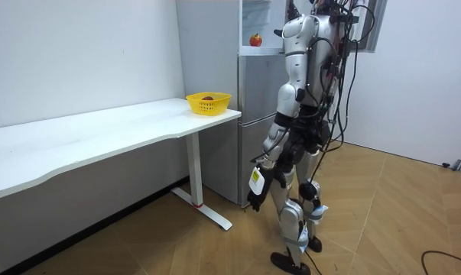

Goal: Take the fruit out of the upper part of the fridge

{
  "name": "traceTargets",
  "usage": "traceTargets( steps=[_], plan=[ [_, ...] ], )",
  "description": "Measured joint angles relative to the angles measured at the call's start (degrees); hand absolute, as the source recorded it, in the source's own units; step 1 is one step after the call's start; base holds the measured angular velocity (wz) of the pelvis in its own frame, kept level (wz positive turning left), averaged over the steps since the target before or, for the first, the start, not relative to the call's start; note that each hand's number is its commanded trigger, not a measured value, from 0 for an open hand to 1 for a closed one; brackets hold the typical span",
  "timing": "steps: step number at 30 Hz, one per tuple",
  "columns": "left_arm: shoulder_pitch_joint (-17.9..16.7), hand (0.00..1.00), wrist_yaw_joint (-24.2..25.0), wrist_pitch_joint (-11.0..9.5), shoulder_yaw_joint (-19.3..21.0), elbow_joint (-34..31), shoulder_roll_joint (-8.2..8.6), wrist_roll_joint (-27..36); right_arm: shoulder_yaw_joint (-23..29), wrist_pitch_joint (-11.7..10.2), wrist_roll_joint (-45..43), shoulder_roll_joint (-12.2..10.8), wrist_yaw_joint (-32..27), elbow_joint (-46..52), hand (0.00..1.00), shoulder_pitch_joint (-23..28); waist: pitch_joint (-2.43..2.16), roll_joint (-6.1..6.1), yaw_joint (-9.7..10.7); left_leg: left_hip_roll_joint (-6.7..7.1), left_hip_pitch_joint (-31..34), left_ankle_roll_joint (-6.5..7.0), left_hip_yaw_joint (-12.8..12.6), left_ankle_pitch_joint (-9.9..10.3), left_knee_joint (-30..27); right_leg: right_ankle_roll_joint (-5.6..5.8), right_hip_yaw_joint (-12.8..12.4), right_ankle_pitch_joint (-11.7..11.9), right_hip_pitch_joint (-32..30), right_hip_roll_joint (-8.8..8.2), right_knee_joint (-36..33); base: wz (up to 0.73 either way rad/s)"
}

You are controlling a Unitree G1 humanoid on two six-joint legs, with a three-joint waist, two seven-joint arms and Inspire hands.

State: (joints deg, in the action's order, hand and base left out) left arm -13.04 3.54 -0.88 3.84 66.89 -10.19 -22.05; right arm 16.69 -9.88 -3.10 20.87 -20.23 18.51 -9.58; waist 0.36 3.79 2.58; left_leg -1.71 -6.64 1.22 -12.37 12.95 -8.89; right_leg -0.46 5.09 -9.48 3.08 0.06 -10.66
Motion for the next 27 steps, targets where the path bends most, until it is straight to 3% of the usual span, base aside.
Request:
traceTargets(
  steps=[5,8,12,15,19,24,27],
  plan=[
    [0.08,0.0,-0.44,0.05,0.23,0.02,-0.27,-0.01,0.26,0.01,-0.22,1.54,-2.91,-3.62,0.0,-4.05,0.3,0.96,0.11,0.05,-0.05,0.01,1.53,0.01,-0.49,0.0,1.62,0.0,0.9,-0.22,0.04,0.14],
    [-0.07,0.0,-0.44,0.08,0.18,0.01,-0.68,0.0,0.25,-0.04,-0.26,2.09,-3.18,-5.7,0.0,-5.7,0.11,1.53,-0.02,0.0,0.03,-0.01,2.07,0.01,-0.62,0.0,2.92,0.0,1.19,-0.32,0.05,0.13],
    [-0.42,0.0,0.39,0.25,0.48,-0.18,-0.77,-0.01,0.26,0.23,1.47,4.98,-2.97,-11.07,0.0,-7.22,-0.06,1.94,-0.16,0.23,-0.01,0.01,3.33,0.0,-0.77,0.03,3.9,-0.02,1.81,-0.64,0.09,0.15],
    [-1.07,0.0,1.3,0.82,0.56,-1.18,-0.95,-0.04,0.36,2.47,3.68,7.28,-2.21,-16.33,0.0,-10.08,-0.22,2.16,-0.43,0.3,0.01,0.02,3.4,0.0,-0.87,0.04,4.47,-0.02,1.88,-0.84,0.07,0.01],
    [-1.82,0.0,2.33,1.22,0.55,-3.1,-1.07,-0.02,0.33,3.36,5.08,7.85,-0.95,-17.89,0.0,-11.03,-0.23,2.17,-1.03,0.28,0.03,0.02,3.43,0.0,-0.86,0.05,4.49,-0.03,1.88,-0.79,0.05,0.0],
    [-2.11,0.0,3.04,1.21,0.55,-5.22,-2.17,-0.02,0.16,3.68,9.82,11.34,-0.17,-21.44,0.0,-11.91,-0.26,2.38,-2.33,0.34,0.08,0.01,4.22,-0.04,-1.16,0.04,5.21,-0.03,2.09,-0.83,0.04,0.06],
    [-2.11,0.0,3.36,1.25,0.69,-5.39,-2.69,-0.01,0.16,3.72,9.82,11.65,-0.12,-22.89,0.0,-12.06,-0.15,2.61,-2.84,0.34,0.2,0.01,4.83,-0.04,-1.51,0.05,6.01,-0.03,2.43,-0.87,0.07,0.1]
  ],
)
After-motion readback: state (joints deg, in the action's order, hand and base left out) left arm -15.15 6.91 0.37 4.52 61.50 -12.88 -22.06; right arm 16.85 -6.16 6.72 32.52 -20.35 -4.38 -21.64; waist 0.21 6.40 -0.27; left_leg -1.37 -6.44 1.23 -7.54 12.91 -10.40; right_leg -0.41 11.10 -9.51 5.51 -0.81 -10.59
